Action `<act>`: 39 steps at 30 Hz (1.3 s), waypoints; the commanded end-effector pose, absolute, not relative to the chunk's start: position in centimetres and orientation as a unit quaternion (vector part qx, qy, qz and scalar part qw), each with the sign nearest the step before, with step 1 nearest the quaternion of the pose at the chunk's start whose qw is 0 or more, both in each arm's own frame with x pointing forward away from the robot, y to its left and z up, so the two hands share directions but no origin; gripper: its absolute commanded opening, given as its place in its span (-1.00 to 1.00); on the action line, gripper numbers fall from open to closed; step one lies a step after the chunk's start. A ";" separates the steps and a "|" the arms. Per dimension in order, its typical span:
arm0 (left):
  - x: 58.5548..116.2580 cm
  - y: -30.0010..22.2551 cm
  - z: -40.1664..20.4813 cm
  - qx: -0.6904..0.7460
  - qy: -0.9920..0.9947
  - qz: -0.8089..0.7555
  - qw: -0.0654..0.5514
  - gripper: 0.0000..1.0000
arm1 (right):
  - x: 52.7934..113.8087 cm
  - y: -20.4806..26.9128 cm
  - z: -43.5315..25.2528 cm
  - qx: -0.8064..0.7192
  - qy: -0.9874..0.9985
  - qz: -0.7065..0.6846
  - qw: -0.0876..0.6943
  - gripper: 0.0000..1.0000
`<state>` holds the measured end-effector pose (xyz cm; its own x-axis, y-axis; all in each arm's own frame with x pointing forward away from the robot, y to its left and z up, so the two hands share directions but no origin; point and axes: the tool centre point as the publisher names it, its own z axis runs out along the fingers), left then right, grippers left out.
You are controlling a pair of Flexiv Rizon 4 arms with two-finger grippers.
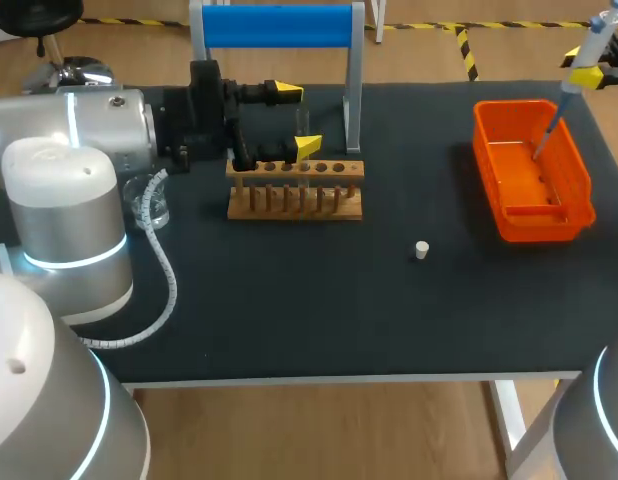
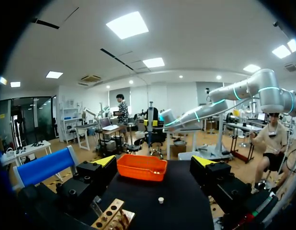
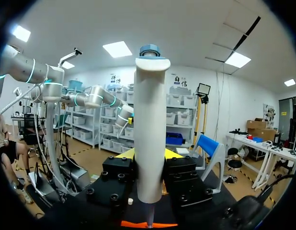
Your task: Invert the test tube, pick up the pipette, mount the tip to pipette, aspirate from beaker and dispense into the tube, eject the tip, return the pipette, and cap with the stopper.
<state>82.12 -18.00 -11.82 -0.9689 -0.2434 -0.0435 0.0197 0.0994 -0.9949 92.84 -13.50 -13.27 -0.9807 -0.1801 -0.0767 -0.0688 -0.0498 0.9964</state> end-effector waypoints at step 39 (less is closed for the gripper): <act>82.0 -18.1 -11.9 -0.078 0.735 -0.667 0.101 1.00 | 93.9 -15.7 -15.0 0.072 -0.700 -0.708 0.065 -1.00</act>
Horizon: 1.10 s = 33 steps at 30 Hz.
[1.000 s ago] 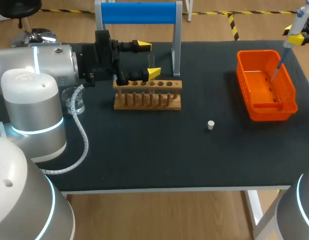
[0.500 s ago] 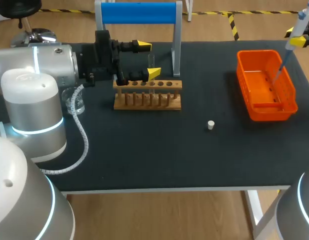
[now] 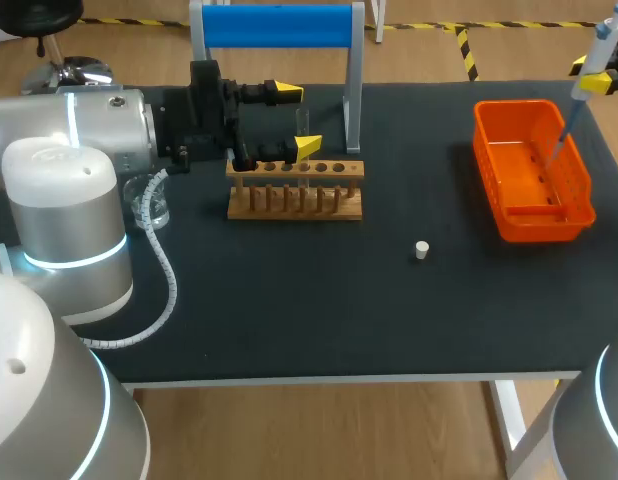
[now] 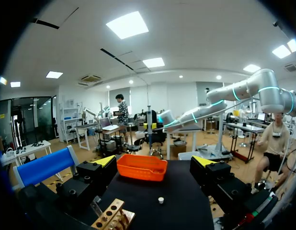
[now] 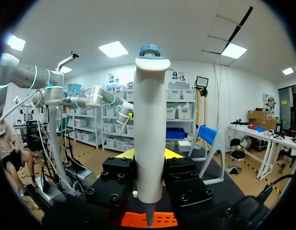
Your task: Invert the test tube, pick up the pipette, mount the tip to pipette, aspirate from beaker and dispense into the tube, eject the tip, return the pipette, and cap with the stopper.
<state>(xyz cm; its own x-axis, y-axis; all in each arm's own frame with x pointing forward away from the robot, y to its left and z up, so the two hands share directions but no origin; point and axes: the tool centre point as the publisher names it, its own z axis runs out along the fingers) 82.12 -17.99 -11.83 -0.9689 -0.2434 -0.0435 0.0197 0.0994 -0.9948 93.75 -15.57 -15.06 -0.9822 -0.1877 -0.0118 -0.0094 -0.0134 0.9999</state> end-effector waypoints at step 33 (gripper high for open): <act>84.4 -23.6 -10.6 -0.127 0.744 -0.645 0.119 1.00 | 93.9 -15.7 -15.0 0.072 -0.700 -0.708 0.065 -1.00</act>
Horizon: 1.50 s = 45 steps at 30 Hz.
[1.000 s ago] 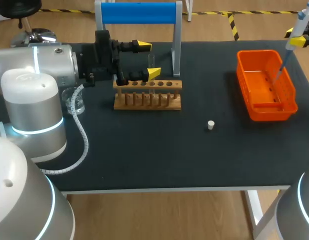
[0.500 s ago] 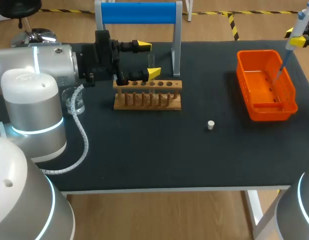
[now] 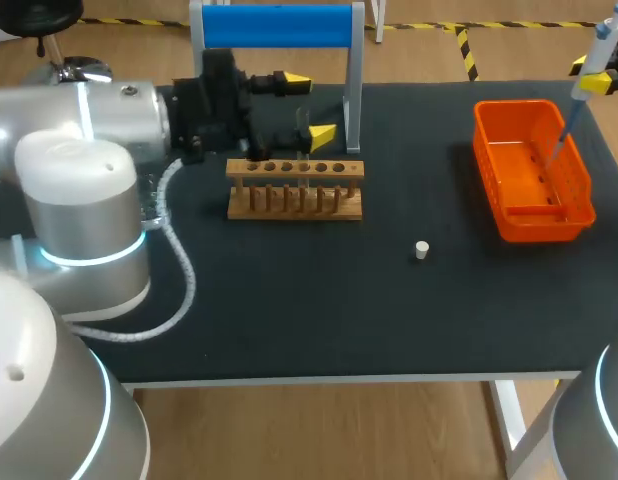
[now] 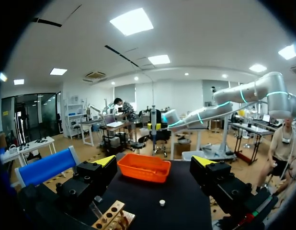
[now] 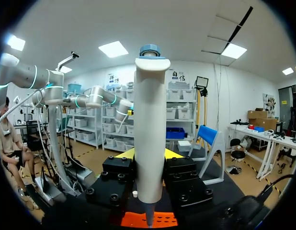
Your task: Invert the test tube, pick up the pipette, mount the tip to pipette, aspirate from beaker and dispense into the tube, eject the tip, return the pipette, and cap with the stopper.
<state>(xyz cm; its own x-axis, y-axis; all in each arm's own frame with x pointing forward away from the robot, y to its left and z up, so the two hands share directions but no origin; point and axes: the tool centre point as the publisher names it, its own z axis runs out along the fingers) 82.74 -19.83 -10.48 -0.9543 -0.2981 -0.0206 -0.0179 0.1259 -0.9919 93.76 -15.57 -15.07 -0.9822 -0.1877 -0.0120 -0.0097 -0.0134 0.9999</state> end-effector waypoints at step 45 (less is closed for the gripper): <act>91.8 -48.3 -4.0 -0.033 0.770 -0.633 0.068 1.00 | 93.9 -15.7 -15.0 0.072 -0.700 -0.708 0.065 -1.00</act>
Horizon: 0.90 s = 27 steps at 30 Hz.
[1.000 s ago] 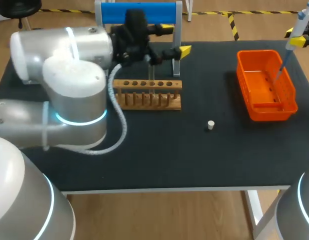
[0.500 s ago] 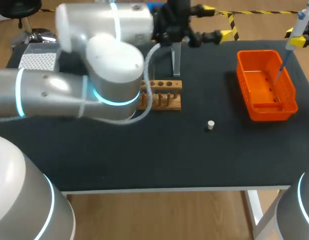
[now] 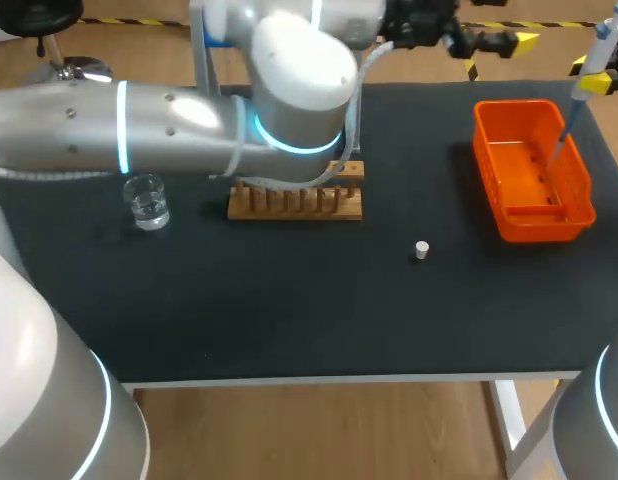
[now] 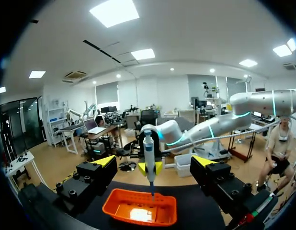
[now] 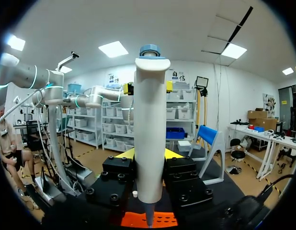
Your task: Invert the test tube, pick up the pipette, mount the tip to pipette, aspirate from beaker and dispense into the tube, eject the tip, return the pipette, and cap with the stopper.
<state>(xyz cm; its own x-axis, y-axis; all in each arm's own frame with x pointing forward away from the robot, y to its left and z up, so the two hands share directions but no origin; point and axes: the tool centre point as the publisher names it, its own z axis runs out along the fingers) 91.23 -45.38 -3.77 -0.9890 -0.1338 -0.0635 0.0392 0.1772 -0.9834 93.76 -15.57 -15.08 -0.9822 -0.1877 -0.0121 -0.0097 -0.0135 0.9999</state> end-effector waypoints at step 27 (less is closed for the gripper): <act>91.8 -48.3 -4.0 -0.033 0.770 -0.633 0.068 -1.00 | 93.9 -15.7 -15.0 0.072 -0.700 -0.708 0.065 -1.00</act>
